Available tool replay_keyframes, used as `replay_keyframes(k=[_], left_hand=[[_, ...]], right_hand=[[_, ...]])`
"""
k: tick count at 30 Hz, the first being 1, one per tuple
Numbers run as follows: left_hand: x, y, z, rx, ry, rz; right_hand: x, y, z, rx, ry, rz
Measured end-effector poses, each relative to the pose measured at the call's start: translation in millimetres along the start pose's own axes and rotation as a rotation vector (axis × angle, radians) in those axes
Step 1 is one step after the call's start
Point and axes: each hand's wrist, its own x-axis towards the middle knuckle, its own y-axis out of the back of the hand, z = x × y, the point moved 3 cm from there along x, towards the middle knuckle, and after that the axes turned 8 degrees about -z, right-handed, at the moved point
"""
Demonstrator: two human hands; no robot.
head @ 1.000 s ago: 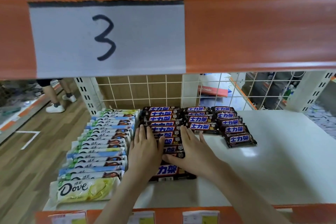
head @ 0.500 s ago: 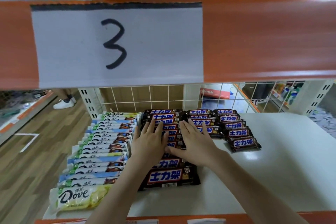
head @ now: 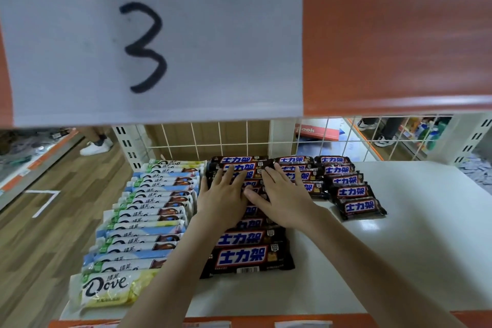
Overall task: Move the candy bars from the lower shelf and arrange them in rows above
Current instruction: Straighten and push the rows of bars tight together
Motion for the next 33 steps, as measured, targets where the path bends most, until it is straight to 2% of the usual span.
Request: replay_keyframes(k=[12,19,23,28,33], left_hand=[[6.8,7.3,-5.7,-0.013,-0.007,-0.010],[18.0,11.4,-13.3,0.155,0.039,-0.058],[17.6,12.5,-14.1,0.172,0.052,-0.071],[-6.1,13.9,-6.1,0.134,0.003,-0.033],[-39.0,-2.8,2.8,-0.024,-0.033,-0.065]], right_hand=[[12.3,8.2,1.6,0.010,-0.015,0.055],[27.1,5.4,-2.5,0.024,-0.036,-0.017],[26.7,3.8,-2.0,0.035,-0.038,-0.017],[0.8,6.6,-11.2,0.037,-0.029,0.126],[-48.0,-15.1,-15.9,-0.014,-0.024,0.098]])
